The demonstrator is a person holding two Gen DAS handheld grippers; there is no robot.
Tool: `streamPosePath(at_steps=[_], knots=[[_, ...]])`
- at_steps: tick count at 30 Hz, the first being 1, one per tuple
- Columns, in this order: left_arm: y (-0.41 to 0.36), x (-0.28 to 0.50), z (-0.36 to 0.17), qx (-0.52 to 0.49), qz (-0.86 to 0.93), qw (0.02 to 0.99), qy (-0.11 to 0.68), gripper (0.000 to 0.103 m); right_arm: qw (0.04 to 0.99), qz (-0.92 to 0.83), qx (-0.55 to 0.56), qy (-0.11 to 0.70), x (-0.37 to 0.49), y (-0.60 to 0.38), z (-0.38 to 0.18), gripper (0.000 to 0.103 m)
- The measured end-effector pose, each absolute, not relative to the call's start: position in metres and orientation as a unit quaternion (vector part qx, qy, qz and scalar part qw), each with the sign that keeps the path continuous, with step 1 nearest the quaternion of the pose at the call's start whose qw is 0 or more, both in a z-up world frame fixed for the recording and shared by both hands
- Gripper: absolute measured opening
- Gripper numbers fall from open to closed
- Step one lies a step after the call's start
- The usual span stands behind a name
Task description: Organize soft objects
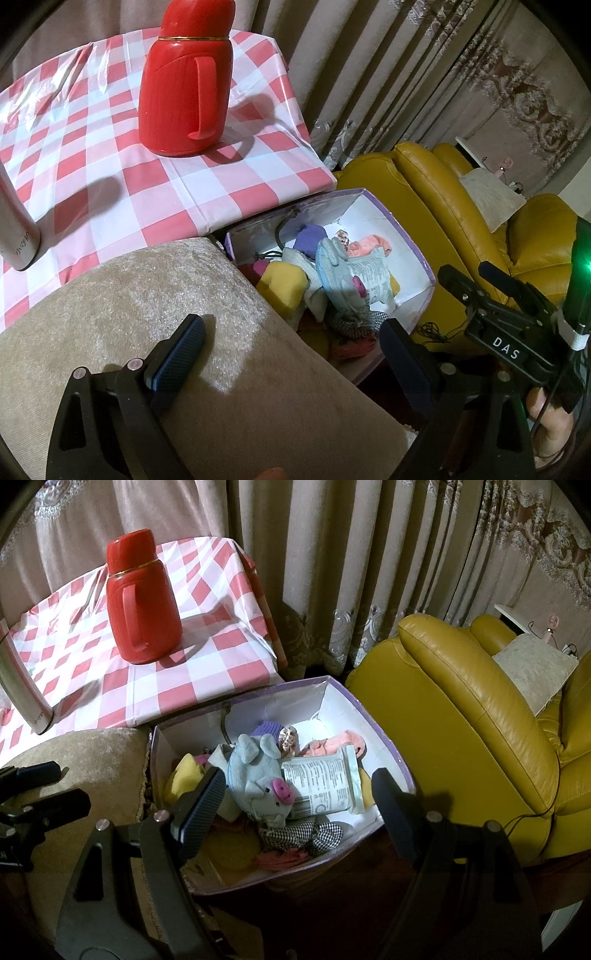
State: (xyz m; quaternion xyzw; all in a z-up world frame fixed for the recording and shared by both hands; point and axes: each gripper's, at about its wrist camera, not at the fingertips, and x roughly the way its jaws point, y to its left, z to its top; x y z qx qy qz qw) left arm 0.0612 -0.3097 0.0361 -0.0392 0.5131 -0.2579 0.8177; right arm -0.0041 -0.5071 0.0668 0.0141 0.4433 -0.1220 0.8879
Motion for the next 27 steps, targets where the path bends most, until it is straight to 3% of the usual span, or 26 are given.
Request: streamPosePath(at_steps=[20,27], knots=[[-0.3099,0.0606,0.0356,-0.038,-0.258,0.818,0.513,0.097,0.887,-0.122,0.016,0.446,-0.0044,-0.5067,0.0634,0.083],[-0.3188,0.0605,0.0333,-0.018,-0.265,0.819,0.509,0.103,0.885,-0.122,0.019,0.448,-0.0049,-0.5074,0.0608,0.083]])
